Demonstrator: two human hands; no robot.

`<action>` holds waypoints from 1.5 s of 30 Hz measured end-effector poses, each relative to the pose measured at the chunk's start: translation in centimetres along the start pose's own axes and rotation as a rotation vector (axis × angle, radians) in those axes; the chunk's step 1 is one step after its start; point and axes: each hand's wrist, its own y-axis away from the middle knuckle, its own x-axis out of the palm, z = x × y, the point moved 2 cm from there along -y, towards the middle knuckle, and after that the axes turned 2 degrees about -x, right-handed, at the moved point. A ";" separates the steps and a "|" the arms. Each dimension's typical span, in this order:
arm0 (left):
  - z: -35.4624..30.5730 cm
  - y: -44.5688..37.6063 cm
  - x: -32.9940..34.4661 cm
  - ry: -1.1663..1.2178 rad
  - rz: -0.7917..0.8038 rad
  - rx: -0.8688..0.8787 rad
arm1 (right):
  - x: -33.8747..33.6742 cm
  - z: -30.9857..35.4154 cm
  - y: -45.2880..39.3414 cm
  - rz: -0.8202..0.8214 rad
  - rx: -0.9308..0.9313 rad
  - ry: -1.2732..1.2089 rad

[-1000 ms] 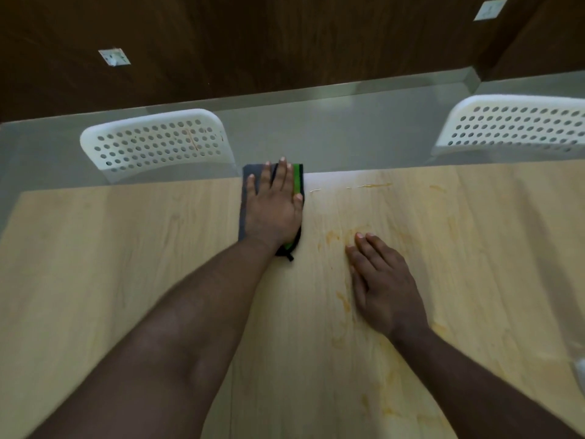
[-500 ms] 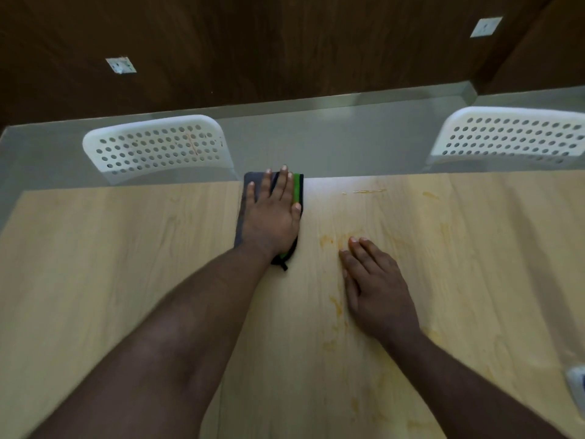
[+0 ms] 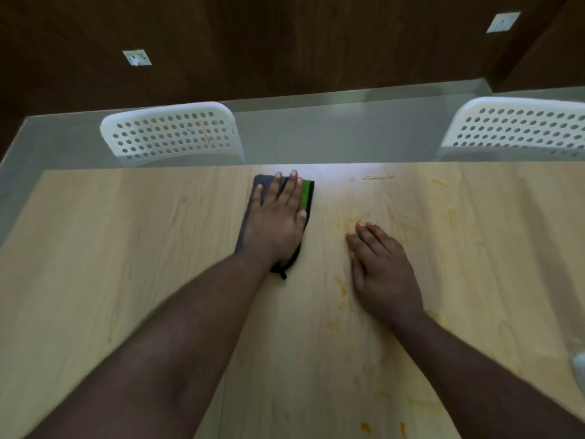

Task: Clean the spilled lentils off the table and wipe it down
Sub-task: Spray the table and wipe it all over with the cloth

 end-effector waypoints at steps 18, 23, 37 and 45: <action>-2.0 4.0 0.9 0.021 0.019 0.085 | 0.0 0.2 0.0 -0.072 -0.001 0.028; -4.8 12.1 1.3 0.038 0.043 0.250 | -0.3 0.2 0.2 -0.104 -0.013 -0.036; -5.0 14.7 1.4 -0.001 0.044 0.201 | -0.6 2.5 15.2 -0.063 -0.068 0.024; -5.3 29.2 1.6 -0.012 0.112 0.553 | -1.8 2.2 19.2 -0.056 -0.007 0.028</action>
